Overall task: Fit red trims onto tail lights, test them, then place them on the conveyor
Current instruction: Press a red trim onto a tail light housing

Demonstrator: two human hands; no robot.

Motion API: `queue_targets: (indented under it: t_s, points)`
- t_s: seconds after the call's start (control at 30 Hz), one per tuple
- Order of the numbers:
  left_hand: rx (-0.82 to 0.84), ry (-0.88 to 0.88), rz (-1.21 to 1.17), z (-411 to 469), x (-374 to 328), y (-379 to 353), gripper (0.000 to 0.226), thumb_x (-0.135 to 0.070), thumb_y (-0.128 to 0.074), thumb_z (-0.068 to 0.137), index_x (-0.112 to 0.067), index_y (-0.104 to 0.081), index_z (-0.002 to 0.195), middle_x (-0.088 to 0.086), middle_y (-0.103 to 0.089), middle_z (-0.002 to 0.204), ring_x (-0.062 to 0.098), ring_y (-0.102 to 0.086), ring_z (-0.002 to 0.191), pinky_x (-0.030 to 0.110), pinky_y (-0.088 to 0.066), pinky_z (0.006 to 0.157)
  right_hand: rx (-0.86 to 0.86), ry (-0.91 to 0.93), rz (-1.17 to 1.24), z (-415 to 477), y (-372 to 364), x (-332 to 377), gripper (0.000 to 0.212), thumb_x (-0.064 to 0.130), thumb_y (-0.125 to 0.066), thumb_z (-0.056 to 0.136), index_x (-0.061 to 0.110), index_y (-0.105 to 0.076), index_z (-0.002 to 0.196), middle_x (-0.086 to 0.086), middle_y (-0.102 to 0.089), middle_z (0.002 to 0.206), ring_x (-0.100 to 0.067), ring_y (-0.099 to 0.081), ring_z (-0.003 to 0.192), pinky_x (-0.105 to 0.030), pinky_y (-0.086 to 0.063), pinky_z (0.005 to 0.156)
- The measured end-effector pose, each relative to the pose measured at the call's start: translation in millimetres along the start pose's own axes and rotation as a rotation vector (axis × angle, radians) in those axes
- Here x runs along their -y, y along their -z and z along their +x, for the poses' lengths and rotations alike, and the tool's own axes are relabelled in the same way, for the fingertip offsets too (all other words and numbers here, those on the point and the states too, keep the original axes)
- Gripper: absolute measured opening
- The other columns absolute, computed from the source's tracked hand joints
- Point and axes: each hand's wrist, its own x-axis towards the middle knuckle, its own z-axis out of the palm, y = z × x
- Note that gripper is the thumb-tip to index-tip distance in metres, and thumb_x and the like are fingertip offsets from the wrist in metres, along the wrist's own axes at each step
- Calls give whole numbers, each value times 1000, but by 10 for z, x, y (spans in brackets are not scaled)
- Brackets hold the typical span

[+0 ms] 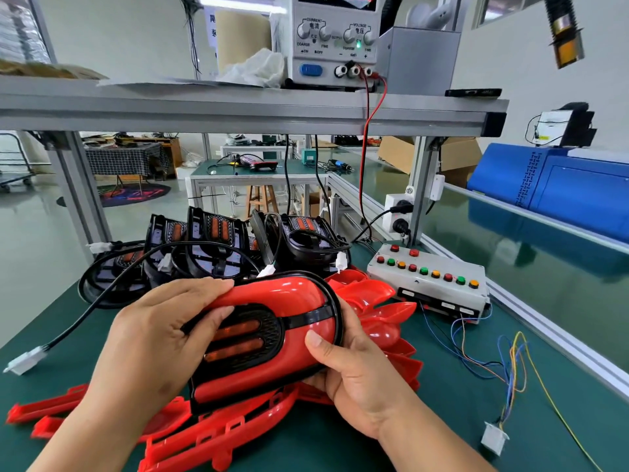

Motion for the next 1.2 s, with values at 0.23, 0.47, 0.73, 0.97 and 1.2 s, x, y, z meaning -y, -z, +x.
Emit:
queue_targets:
  t_s: [0.23,0.47,0.73,0.97,1.2]
  points:
    - [1,8,-33,0,15,-61,33,-22,-70,76,-17,-76,107,-12,-66,113,-11,-55,106,-2,-34,96,10,-2,-3,-8,-22,-4,80,18,-81,69,37,-45,137,-12,-66,125,-35,-65,111,-51,-55,89]
    - [-9,17,-88,16,27,-96,22,-26,-76,84,-20,-75,105,-19,-64,112,-9,-58,105,1,-37,95,6,19,9,-10,-18,13,71,14,-78,71,36,-49,132,-11,-67,125,-33,-66,109,-53,-53,89]
    - [41,-27,-106,21,33,29,28,-25,-76,83,-31,-70,110,-22,-61,117,-18,-53,111,1,-38,95,8,13,24,-20,-23,36,75,12,-78,70,32,-46,135,-14,-66,125,-34,-65,108,-53,-53,89]
    - [113,-27,-11,38,43,78,34,-24,-67,77,-19,-75,109,-24,-61,110,-14,-53,107,-3,-31,98,3,17,44,-38,-34,65,68,5,-71,78,30,-46,136,-15,-66,124,-35,-65,108,-55,-52,91]
    - [137,14,69,45,-7,70,35,-9,-78,75,-15,-75,110,-13,-64,110,-9,-48,106,-8,-25,95,-4,-2,50,-46,-56,78,66,3,-69,79,29,-48,135,-15,-68,120,-33,-67,103,-47,-58,80]
